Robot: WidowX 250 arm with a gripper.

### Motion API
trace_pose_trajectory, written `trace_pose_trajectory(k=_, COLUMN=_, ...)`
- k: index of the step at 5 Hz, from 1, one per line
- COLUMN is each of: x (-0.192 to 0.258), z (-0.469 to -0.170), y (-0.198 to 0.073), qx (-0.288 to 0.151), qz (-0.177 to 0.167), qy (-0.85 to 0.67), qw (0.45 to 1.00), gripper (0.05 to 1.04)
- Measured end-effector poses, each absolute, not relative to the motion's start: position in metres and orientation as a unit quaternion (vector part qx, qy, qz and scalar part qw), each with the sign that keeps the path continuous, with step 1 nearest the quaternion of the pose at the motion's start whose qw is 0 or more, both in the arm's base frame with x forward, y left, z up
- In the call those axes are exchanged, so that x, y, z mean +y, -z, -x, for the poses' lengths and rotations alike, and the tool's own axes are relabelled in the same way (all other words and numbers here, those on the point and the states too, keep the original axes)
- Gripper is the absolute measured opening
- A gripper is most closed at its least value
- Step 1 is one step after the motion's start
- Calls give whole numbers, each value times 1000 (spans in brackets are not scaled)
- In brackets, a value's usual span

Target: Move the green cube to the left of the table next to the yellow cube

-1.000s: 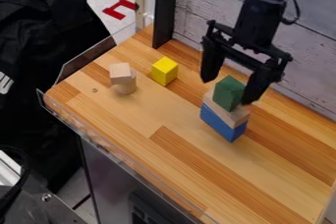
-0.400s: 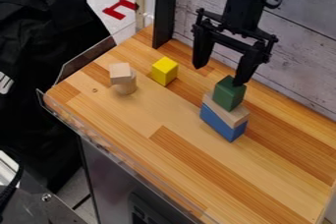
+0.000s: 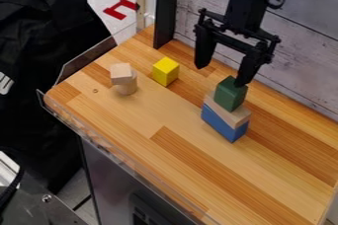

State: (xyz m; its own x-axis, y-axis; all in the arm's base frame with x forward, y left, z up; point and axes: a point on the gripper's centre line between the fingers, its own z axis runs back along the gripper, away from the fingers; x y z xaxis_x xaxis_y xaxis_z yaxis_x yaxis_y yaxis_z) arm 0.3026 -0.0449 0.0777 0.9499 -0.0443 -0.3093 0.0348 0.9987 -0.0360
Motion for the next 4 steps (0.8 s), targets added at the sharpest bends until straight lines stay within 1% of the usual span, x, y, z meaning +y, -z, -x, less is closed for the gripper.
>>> trace_pose_trajectory(k=2, x=-54, z=-301, y=-79, qx=158, qz=12, qy=35, qw=987, gripper=1000)
trace_pose_trajectory(k=3, x=-54, z=-299, y=-62, qx=184, qz=13, qy=37, qw=982, gripper=1000)
trace_pose_trajectory(k=4, x=-49, z=-300, y=-56, qx=191, qz=13, qy=31, qw=981, gripper=1000)
